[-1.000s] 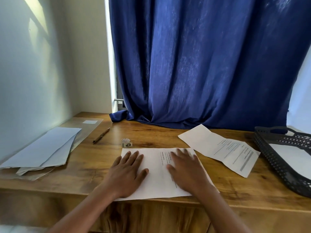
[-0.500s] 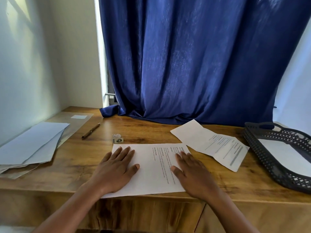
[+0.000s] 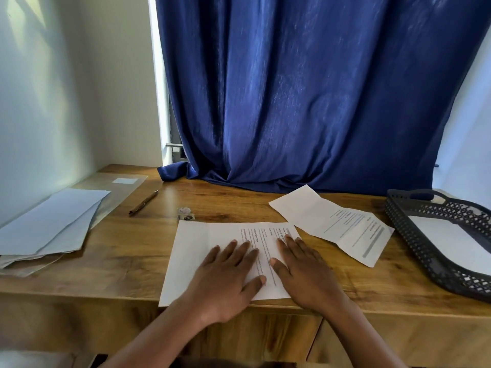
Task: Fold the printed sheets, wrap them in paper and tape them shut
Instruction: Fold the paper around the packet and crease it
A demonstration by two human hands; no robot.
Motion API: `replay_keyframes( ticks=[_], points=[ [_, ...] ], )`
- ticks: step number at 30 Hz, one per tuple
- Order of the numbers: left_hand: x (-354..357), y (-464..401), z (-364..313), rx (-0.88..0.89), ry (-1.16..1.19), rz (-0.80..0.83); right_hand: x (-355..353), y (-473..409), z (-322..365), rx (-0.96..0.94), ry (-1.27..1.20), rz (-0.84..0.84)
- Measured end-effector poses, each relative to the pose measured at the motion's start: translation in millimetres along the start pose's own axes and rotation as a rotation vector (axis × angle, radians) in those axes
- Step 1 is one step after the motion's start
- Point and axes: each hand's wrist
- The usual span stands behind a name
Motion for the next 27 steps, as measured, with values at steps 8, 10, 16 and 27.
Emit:
replay_keyframes(
  ticks=[8,10,16,27],
  points=[
    [-7,1,80,-0.244,-0.023,0.019,-5,1,2,0.005,-0.027,0.052],
    [-6,1,82,-0.243,-0.015,0.012,-12,-1,2,0.01,-0.035,0.105],
    [-1,1,82,-0.236,-0.015,-0.024,-26,-33,37,-0.064,0.049,-0.034],
    [-2,1,82,-0.234,-0.008,-0.02,-4,-65,31,-0.102,-0.089,0.07]
  ],
)
Point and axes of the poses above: each hand's wrist, its own y-axis away from the middle knuckle, its own x-axis out of the palm, z = x × y, and after that the axes turned 13 degrees about -x, right-handed
